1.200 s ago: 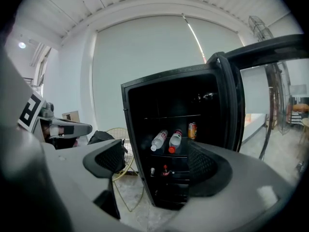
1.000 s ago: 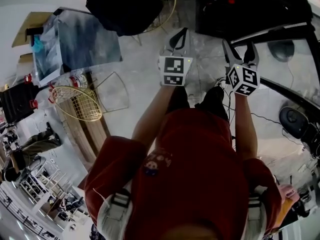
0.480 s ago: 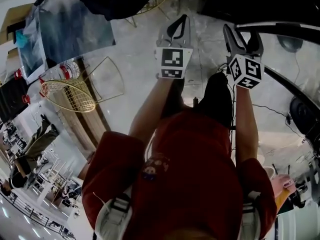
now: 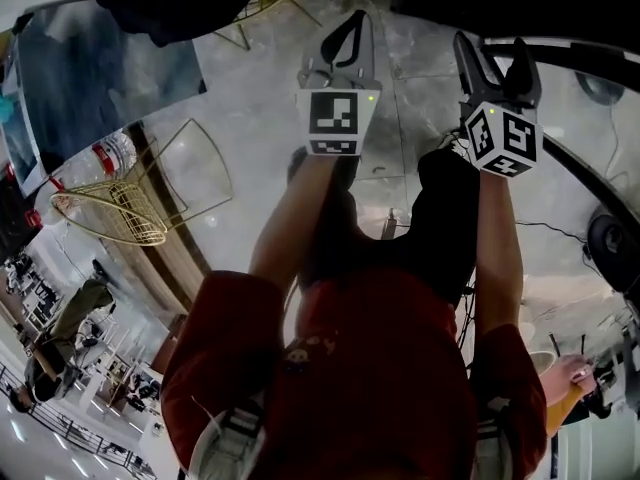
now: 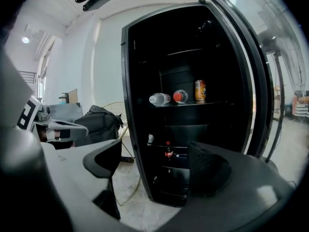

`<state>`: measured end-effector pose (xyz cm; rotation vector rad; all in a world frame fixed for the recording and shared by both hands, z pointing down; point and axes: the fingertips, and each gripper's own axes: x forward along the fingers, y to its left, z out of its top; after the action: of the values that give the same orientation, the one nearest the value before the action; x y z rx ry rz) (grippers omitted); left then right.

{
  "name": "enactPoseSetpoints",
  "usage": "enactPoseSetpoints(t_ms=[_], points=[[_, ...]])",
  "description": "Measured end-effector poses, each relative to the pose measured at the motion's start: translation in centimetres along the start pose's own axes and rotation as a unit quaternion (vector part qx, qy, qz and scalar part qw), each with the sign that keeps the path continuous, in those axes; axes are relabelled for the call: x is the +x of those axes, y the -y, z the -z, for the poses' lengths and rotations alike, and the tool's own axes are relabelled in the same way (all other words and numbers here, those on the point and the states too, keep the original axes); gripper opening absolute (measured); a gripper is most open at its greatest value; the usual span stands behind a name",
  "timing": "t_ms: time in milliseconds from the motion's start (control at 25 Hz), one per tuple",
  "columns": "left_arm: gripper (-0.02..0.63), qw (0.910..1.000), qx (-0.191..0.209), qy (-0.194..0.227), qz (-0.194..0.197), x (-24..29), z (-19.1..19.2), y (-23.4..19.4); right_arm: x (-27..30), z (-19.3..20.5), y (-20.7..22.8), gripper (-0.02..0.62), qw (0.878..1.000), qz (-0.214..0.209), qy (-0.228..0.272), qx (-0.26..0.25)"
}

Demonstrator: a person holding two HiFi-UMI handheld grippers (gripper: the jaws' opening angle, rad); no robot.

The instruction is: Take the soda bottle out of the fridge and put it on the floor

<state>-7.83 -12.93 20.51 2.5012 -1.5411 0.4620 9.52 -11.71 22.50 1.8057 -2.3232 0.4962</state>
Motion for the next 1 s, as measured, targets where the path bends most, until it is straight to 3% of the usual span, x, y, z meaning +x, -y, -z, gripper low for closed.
enactPoseSetpoints(t_ms=[240,560,680,840,1000], points=[[0.000,0.9997,0.019,0.014,-0.006,4.7,7.2,-0.4,4.6,6.0,2.2,0.408,0.999,-0.009,0.024,-0.021],[0.000,0.9998,-0.012,0.000,-0.015,11.0,17.3,-1.3,9.8,12.3,5.5,0.408,0.997,-0.036,0.065,0.006],[0.000,0.9999,0.007,0.006,-0.012,13.3,20.8,-1.7,11.9,15.5,6.7,0.408,0.997,-0.044,0.065,-0.008],[0.000,0.9992,0.029,0.026,-0.005,15.9,24.1,-1.2,13.9,18.5,9.1,0.408,0.995,-0.012,0.094,-0.025],[0.000,0.9982,0.036,0.049,0.001,17.9,27.3,-1.0,16.5,21.5,8.9,0.408,0.992,-0.022,0.106,-0.058]])
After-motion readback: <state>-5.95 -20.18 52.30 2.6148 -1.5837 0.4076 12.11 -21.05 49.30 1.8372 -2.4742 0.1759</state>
